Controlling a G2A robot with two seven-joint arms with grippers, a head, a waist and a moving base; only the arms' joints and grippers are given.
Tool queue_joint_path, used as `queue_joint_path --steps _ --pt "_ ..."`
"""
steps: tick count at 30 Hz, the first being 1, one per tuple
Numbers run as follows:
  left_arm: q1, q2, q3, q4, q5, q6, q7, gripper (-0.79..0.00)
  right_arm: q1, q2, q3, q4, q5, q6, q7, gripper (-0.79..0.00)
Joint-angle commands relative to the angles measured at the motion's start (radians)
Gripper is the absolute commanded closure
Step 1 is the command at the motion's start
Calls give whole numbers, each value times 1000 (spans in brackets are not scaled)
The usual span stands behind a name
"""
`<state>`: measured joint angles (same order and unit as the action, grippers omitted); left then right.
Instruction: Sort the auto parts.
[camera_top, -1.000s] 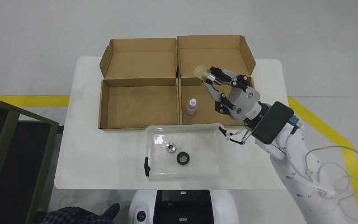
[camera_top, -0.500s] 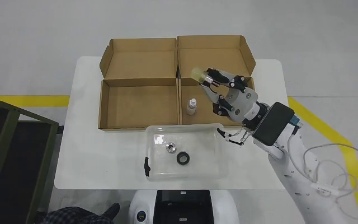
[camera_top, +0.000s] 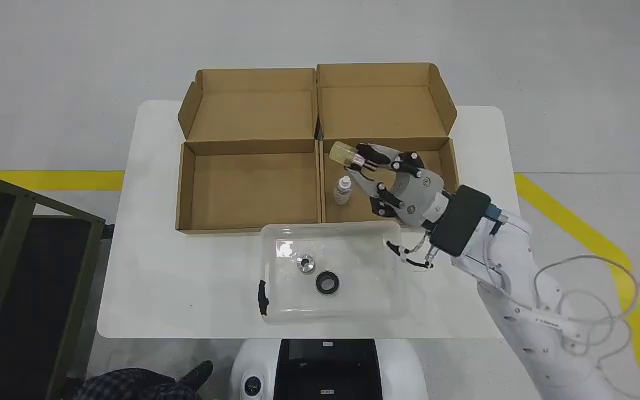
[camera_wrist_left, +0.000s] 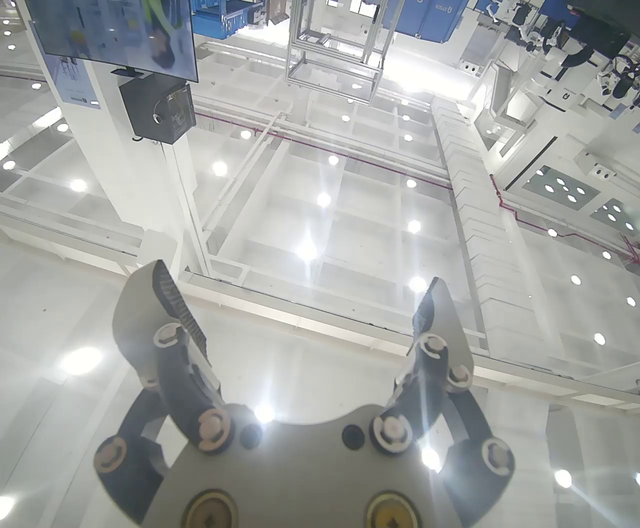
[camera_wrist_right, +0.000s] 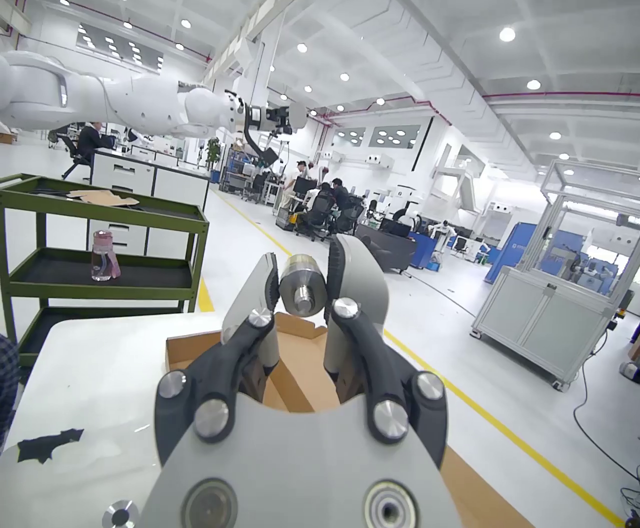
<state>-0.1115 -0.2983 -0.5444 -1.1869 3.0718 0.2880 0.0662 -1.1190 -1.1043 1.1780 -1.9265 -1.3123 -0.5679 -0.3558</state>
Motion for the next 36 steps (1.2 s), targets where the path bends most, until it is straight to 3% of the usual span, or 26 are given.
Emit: queue_joint_path --steps 1,19,27,36 --pt "0 0 0 0 0 0 0 -785 -16 3 11 6 -9 -20 21 0" --pt "0 0 0 0 0 0 0 -785 -176 34 116 53 -70 -120 242 0" --pt "0 0 0 0 0 0 0 -785 -154 35 117 124 -53 -125 323 0" --pt "0 0 0 0 0 0 0 -785 -37 32 72 245 -62 -202 430 0"
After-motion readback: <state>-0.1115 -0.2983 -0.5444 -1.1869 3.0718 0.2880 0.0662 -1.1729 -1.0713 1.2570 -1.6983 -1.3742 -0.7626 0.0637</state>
